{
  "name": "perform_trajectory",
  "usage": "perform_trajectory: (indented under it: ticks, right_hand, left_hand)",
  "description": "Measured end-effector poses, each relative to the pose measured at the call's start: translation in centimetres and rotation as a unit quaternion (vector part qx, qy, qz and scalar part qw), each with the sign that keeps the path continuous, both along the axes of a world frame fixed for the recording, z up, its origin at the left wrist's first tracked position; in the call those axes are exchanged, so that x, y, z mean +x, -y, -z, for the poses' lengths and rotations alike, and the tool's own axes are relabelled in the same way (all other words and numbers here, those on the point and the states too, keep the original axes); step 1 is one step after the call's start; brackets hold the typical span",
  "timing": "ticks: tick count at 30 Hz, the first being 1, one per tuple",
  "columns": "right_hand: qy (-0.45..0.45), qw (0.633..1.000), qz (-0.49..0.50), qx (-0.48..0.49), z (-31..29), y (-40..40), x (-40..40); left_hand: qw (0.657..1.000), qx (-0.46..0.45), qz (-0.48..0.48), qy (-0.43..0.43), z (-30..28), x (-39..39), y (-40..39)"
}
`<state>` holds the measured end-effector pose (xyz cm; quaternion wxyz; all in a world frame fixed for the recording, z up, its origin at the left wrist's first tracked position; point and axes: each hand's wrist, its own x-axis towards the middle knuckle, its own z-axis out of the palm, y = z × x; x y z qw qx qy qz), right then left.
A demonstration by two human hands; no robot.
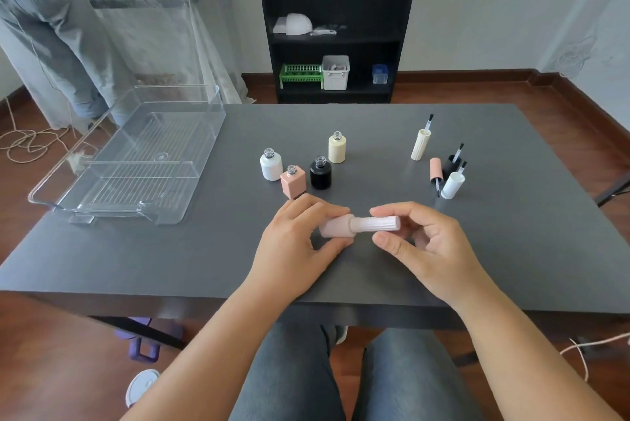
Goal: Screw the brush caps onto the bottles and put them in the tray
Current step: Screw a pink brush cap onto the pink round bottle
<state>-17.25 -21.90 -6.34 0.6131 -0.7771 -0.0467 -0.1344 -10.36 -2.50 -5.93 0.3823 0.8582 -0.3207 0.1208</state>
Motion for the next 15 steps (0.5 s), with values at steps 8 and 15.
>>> perform_trajectory:
  ticks: [8,15]
  right_hand:
    - [0.017,0.996,0.063,0.067,-0.2,-2.6,0.7]
    - [0.046,0.990,0.131,0.014,0.2,-3.9,0.8]
  left_hand:
    - [0.998,-0.011,0.032,-0.060,0.0,-0.1,-0.1]
    - [0.998,-0.027,0.024,-0.060,0.3,-0.1,-0.2]
